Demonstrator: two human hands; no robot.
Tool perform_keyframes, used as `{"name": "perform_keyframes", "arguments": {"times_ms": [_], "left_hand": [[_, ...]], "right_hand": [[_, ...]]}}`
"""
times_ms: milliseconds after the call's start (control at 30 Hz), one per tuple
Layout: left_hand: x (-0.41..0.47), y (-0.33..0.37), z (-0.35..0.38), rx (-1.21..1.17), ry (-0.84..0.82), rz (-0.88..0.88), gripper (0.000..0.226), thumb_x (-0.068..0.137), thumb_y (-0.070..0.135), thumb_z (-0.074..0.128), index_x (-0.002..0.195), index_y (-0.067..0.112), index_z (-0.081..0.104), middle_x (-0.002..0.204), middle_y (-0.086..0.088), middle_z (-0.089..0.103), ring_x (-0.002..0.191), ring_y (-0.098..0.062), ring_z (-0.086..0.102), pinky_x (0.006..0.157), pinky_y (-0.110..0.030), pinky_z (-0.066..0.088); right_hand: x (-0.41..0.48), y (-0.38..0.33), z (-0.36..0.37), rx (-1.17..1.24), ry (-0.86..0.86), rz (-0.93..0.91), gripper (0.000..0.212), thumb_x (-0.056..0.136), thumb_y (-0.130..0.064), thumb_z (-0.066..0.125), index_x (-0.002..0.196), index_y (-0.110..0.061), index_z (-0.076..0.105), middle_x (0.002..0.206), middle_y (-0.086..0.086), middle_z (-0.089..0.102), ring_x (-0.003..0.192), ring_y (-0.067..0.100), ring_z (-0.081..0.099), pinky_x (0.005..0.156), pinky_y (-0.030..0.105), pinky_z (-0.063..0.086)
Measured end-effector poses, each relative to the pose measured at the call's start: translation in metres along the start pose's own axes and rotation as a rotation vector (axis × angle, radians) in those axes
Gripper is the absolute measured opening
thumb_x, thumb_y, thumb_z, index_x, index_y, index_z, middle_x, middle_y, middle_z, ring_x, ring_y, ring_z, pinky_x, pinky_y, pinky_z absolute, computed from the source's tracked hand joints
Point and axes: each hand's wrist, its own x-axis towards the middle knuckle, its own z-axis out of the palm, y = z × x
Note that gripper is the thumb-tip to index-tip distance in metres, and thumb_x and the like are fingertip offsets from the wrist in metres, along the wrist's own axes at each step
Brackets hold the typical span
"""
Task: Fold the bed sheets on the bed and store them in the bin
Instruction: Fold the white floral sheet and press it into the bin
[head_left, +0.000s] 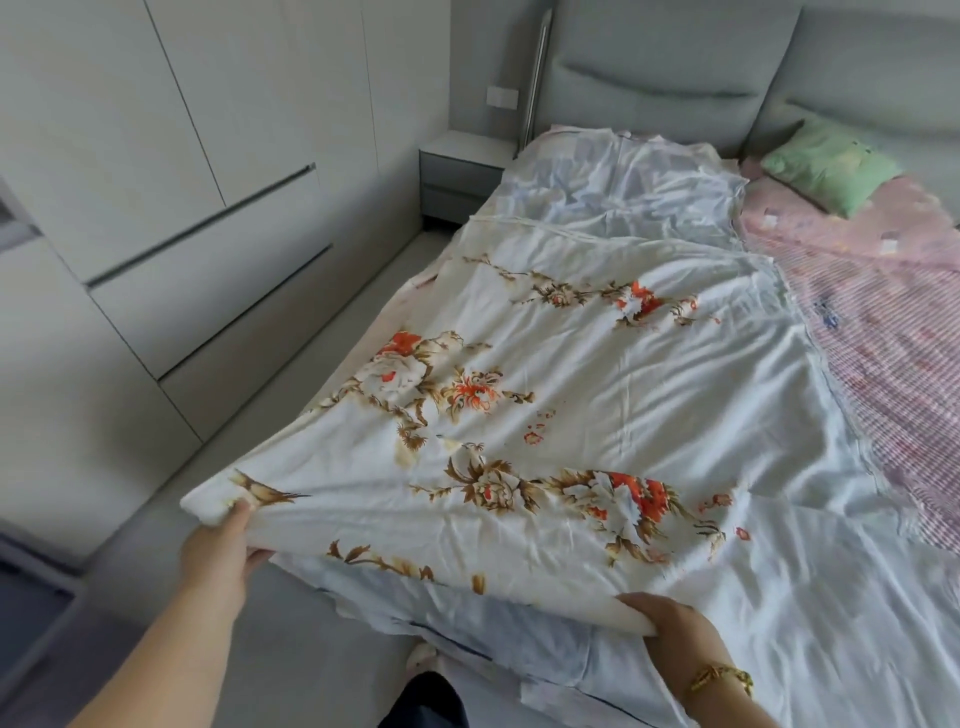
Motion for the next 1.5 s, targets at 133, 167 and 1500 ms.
{"name": "perform_keyframes", "arguments": {"times_ms": [133, 167, 1500], "left_hand": [[0.010, 0.019, 0.022, 0.064, 0.043, 0.068, 0.040, 0.094, 0.018, 0.050, 0.128, -0.003, 0.046, 0.128, -0.022, 0.051, 0.091, -0.033, 0.056, 0.038, -0.014, 0.047], [0.016, 0.025, 0.027, 0.077, 0.045, 0.071, 0.040, 0.093, 0.018, 0.052, 0.126, -0.003, 0.048, 0.126, -0.022, 0.053, 0.082, -0.031, 0.056, 0.037, -0.014, 0.046], [0.236, -0.019, 0.237, 1.178, -0.075, -0.103, 0.059, 0.085, 0.032, 0.062, 0.132, 0.004, 0.041, 0.126, -0.022, 0.052, 0.115, -0.040, 0.048, 0.095, -0.041, 0.039]], "right_hand": [[0.020, -0.004, -0.022, 0.055, 0.101, 0.037, 0.042, 0.091, -0.006, 0.046, 0.127, -0.028, 0.053, 0.125, -0.001, 0.059, 0.116, 0.018, 0.053, 0.094, 0.020, 0.037], [0.028, -0.005, -0.029, 0.076, 0.127, 0.053, 0.040, 0.091, -0.006, 0.048, 0.125, -0.026, 0.055, 0.123, 0.001, 0.061, 0.114, 0.020, 0.055, 0.091, 0.021, 0.039], [0.368, -0.028, -0.042, -0.218, -0.255, 0.281, 0.074, 0.090, -0.044, 0.048, 0.145, -0.024, 0.002, 0.153, 0.000, 0.005, 0.141, 0.023, 0.014, 0.112, 0.038, 0.020]]}}
